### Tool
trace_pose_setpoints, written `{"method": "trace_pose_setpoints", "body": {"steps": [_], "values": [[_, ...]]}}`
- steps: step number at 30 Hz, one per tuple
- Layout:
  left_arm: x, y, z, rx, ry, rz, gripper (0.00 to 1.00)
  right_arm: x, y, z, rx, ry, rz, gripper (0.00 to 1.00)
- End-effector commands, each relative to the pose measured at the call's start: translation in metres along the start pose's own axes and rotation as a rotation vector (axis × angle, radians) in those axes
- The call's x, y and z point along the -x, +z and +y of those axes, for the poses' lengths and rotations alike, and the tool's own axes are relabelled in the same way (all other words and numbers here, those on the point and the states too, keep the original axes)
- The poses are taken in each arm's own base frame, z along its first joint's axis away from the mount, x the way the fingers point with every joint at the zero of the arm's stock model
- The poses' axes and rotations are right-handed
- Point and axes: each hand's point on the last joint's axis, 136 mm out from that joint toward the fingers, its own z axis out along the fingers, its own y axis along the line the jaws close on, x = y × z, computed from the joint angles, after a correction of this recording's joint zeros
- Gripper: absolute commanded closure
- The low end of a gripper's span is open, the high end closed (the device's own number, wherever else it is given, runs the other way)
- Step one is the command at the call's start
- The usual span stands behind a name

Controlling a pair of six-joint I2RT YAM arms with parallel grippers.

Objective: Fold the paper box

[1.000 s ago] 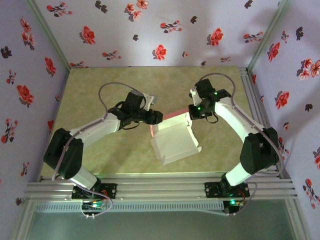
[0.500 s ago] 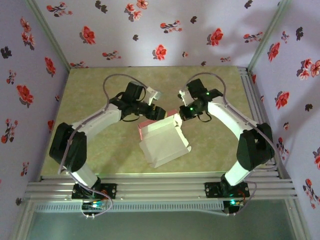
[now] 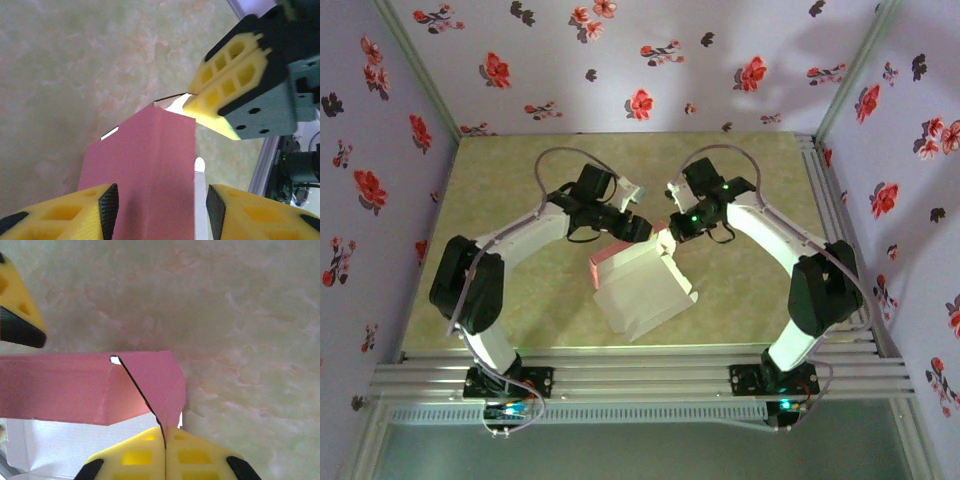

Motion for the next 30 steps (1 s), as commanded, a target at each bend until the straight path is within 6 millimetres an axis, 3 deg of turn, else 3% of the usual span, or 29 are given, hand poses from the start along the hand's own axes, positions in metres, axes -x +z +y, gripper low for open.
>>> {"method": "trace_pose_setpoints", "body": {"steps": [1,11,20,26,30], "values": [[0.003,-0.001,0.008,0.037,0.023,0.008,0.48,0.006,-0.001,0.003,-0.004,-0.034,-0.01,0.88],[-0.003,0.005,0.011,0.03,0.005,0.019,0.5,0.002,0.0,0.0,-0.023,-0.012,-0.045,0.7],[-0.014,0.013,0.015,0.024,-0.015,0.034,0.51,-0.016,0.009,-0.004,-0.017,0.057,-0.101,0.58],[-0.016,0.015,0.017,0.025,-0.022,0.036,0.52,-0.035,0.018,-0.018,-0.086,0.142,-0.144,0.41],[-0.017,0.016,0.017,0.025,-0.024,0.037,0.52,-0.049,0.015,-0.036,-0.185,0.235,-0.169,0.4]]}}
